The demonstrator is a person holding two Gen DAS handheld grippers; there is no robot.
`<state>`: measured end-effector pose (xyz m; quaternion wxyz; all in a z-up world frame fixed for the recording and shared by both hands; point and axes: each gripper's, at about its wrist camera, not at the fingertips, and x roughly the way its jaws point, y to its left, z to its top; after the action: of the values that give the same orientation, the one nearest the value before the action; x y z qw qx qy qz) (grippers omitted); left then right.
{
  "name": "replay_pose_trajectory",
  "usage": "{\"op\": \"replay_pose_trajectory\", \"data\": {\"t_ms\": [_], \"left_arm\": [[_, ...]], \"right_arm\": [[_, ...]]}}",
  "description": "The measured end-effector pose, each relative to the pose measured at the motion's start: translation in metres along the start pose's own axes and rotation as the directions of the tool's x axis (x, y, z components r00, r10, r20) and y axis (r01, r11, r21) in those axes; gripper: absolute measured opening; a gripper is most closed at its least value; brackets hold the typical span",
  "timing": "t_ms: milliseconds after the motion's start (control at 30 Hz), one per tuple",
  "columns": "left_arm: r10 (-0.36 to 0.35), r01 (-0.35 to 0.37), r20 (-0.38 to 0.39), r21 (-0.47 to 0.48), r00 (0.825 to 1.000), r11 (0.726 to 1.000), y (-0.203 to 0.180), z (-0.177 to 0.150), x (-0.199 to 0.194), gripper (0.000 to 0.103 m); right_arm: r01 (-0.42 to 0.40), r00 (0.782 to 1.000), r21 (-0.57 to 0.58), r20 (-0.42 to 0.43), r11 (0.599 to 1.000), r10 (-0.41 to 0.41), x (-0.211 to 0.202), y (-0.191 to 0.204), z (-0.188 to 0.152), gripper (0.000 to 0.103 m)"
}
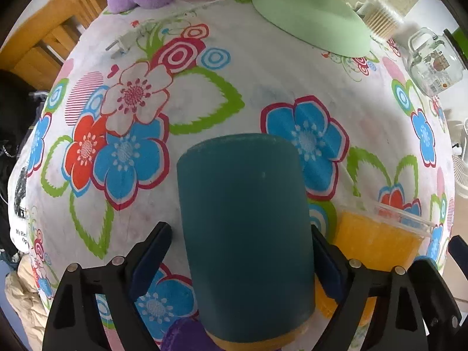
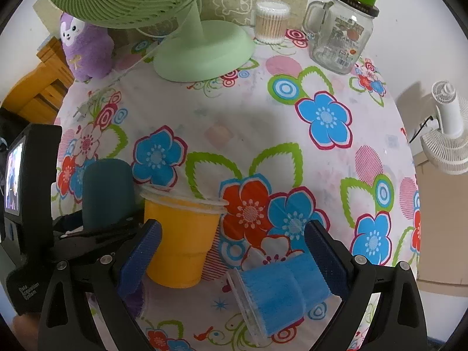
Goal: Flip cup upside down
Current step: 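Close the left gripper around the teal cup's body, then lift the teal cup with the left gripper toward the right gripper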
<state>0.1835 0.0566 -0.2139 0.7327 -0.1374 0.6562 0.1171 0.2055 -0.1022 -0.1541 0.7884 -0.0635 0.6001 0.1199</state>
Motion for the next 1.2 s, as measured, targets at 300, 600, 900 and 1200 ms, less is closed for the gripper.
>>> {"op": "replay_pose_trajectory", "data": {"t_ms": [300,600,900,1200], "left_arm": [[-0.045,0.047,0.068,-0.026,0.997,0.999,0.010,-0.005,-0.026,0.070],[-0.063,0.064,0.138,-0.001,0.988,0.998,0.015,-0.007,-0.076,0.070],[-0.068,0.065,0.181,0.020,0.981,0.998,0.010,-0.030,-0.118,0.070],[-0.068,0.061,0.208,0.041,0.976,0.997,0.001,-0.065,-0.147,0.070]], "right_arm": [[-0.015,1.000,0.016,0.005,1.000,0.015,-0.009,-0.001,-0.002,0.099],[-0.055,0.997,0.042,0.052,0.998,0.053,-0.040,-0.001,-0.007,0.099],[-0.081,0.992,0.043,0.104,0.996,0.077,-0.080,-0.003,-0.022,0.099],[-0.087,0.986,0.021,0.145,0.996,0.083,-0.114,-0.010,-0.052,0.099]]}}
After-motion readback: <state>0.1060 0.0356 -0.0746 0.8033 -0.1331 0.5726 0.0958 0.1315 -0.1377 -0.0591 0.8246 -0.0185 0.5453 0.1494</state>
